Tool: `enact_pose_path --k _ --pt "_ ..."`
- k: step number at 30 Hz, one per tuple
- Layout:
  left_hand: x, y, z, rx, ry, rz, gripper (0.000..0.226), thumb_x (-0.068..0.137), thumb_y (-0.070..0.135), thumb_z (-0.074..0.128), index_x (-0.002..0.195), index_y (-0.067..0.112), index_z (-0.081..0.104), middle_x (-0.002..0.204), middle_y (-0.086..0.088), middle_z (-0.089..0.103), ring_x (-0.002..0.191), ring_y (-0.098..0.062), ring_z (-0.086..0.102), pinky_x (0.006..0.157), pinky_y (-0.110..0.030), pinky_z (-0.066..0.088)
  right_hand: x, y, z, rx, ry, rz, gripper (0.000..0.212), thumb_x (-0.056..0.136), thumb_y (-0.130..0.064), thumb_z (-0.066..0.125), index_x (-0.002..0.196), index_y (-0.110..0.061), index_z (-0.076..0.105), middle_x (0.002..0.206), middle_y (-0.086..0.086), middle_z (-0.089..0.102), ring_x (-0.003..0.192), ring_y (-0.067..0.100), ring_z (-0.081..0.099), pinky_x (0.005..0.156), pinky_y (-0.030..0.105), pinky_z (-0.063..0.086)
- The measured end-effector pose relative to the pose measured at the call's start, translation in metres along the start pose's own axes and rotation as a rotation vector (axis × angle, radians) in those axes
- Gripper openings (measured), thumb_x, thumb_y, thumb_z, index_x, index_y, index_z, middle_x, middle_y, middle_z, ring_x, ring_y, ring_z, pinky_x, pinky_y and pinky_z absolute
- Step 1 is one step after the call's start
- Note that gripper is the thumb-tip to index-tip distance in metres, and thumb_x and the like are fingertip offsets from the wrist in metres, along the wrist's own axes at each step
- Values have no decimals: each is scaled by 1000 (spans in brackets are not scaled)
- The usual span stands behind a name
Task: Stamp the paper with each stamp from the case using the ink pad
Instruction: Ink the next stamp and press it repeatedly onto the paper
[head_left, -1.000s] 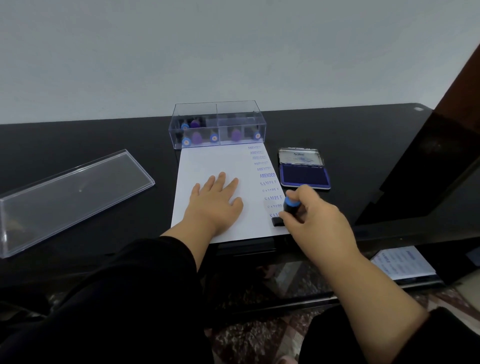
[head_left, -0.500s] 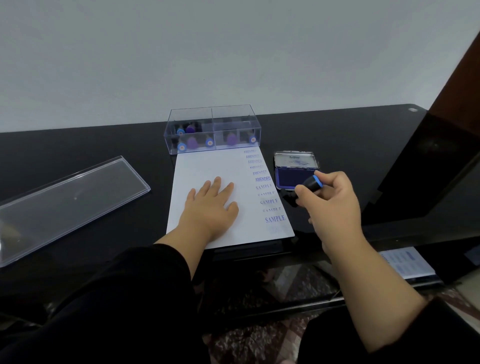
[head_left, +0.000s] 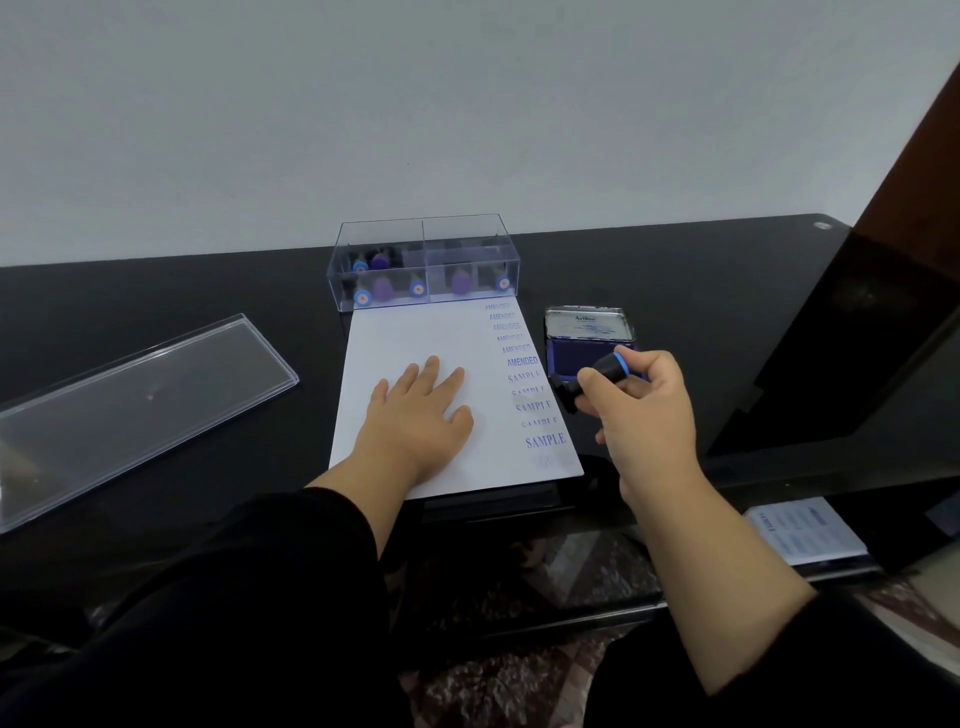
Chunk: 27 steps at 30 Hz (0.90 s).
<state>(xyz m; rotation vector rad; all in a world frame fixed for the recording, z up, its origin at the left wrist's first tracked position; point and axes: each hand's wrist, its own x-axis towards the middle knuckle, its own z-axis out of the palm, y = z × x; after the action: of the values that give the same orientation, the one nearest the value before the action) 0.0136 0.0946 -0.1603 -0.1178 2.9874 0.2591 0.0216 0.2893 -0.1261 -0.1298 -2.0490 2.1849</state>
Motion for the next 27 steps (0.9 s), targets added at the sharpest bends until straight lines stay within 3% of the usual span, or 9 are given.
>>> enact_pose_path --k 11,17,23,27 --pt "-2 1 1 -12 30 -69 61 99 47 21 152 26 1 159 0 -11 147 -19 -10 117 -38 -7 4 0 0 -17 -3 -29 28 84 -13 66 96 -31 48 74 -4 63 72 9 66 61 22 42" --pt "1 2 -3 -38 -1 -103 61 97 49 25 152 32 3 160 3 -8 147 -19 -6 118 -39 -5 15 -1 2 -94 -8 -92 29 84 -14 66 91 -36 48 80 7 65 84 24 67 61 25 43" --pt "16 5 -17 -44 52 -128 54 98 41 29 150 29 19 150 -3 19 135 -25 22 111 -35 19 36 -2 5 -244 -34 -146 24 86 -17 63 99 -30 48 70 -8 57 64 3 55 57 15 40" --pt "37 11 -20 -25 21 -181 54 99 40 25 151 27 15 153 -8 13 138 -27 17 113 -38 16 54 1 6 -328 -17 -151 26 88 -19 61 108 -28 49 68 -11 54 59 1 51 52 12 37"
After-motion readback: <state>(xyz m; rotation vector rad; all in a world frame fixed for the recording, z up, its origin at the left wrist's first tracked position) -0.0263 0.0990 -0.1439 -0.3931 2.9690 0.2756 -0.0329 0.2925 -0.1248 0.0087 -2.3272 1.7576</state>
